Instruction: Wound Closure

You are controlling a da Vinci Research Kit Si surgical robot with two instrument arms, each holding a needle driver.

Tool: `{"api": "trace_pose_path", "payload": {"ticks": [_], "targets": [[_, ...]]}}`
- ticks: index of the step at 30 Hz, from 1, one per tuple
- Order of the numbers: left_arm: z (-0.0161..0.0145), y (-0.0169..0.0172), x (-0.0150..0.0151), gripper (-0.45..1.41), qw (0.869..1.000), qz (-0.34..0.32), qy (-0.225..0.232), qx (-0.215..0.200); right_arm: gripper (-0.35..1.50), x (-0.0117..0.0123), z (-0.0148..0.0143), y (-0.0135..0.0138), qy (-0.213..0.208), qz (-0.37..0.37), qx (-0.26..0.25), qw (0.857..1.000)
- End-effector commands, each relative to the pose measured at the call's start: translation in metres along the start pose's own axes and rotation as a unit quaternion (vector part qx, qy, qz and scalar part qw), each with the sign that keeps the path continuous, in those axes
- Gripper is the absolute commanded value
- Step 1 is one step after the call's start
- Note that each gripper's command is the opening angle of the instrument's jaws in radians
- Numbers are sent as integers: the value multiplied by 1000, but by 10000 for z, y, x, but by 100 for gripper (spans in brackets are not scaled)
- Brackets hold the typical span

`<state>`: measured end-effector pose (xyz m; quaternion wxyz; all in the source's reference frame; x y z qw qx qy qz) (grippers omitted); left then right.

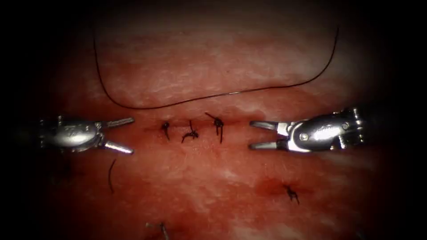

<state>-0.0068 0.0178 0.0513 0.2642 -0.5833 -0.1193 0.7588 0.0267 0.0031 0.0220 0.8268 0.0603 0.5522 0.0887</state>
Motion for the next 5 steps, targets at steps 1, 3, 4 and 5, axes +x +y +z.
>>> {"api": "trace_pose_path", "payload": {"ticks": [1, 3, 4, 5], "targets": [[6, 3, -6, 36, 1000, -1, -1, 0, 37, -5, 4, -5, 1, 0, 1, 1000], [6, 3, -6, 36, 1000, -1, -1, 0, 37, -6, 3, -6, -1, 0, -1, 1000], [5, 3, -6, 36, 1000, -1, -1, 0, 36, -6, 2, -6, -1, 0, -3, 1000], [5, 4, -6, 36, 1000, -1, -1, 0, 36, -6, 2, -6, -1, 0, -3, 1000]]}}
